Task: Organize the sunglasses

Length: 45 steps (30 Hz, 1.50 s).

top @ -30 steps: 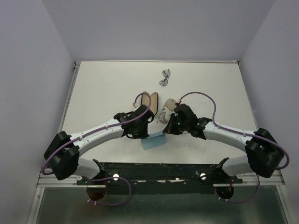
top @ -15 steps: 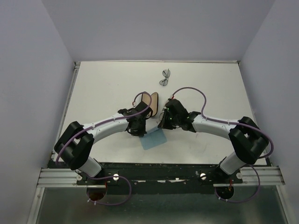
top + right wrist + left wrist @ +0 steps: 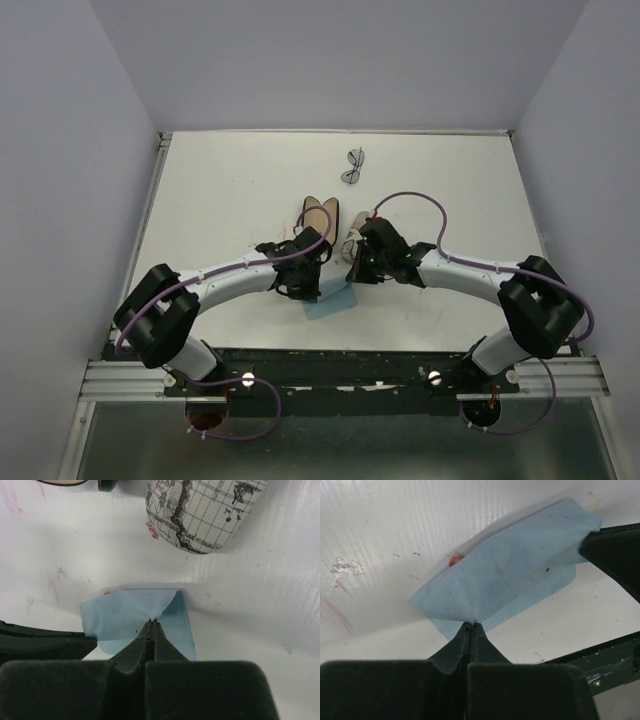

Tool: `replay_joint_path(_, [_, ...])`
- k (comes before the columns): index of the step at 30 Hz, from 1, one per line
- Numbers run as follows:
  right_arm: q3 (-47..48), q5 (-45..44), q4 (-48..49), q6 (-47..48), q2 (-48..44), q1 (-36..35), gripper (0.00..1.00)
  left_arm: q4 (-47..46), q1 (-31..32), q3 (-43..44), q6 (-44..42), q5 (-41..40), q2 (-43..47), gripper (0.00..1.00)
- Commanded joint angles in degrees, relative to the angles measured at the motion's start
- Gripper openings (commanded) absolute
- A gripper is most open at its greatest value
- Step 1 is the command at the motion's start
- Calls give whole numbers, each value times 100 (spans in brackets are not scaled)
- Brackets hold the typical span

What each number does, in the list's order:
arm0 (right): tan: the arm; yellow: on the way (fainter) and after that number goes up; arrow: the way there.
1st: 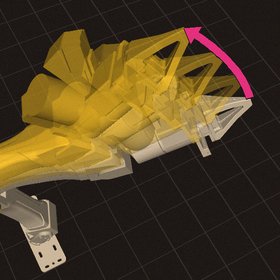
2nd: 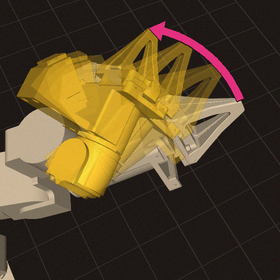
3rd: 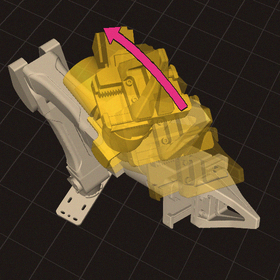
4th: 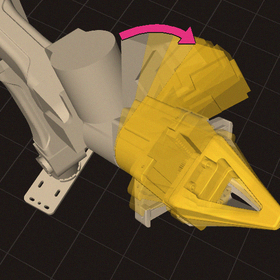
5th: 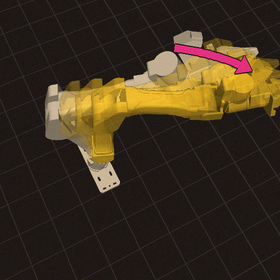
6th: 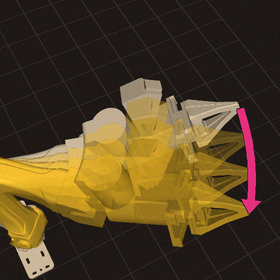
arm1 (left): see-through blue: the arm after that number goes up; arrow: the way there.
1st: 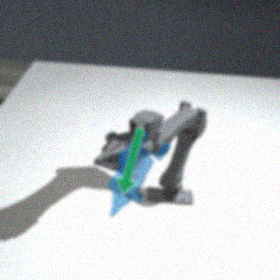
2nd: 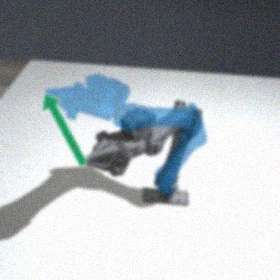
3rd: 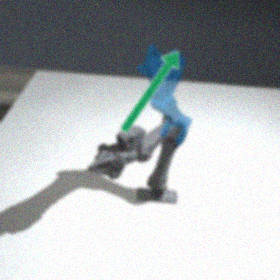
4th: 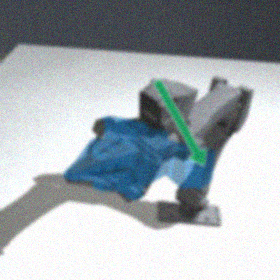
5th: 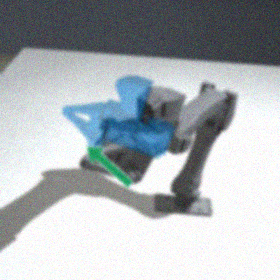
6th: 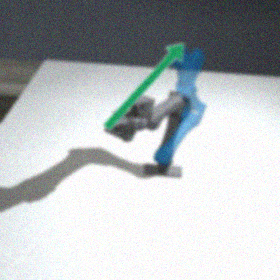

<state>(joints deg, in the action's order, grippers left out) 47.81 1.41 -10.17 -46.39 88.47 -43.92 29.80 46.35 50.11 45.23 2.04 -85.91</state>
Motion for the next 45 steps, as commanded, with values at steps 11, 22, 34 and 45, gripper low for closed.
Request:
replay_joint_path(11, [-509,588,-239,78,-426,-20,1,17,472,-212,451,-116,189,0])
replay_joint_path(22, [-685,764,-169,69,-427,-20,1,105,612,-212,443,-160,154,0])
replay_joint_path(34, [-729,870,-187,86,-260,-20,1,237,647,-142,381,-152,-58,3])
replay_joint_path(45, [-764,949,-362,156,-215,-20,12,430,656,-291,319,-125,293,42])
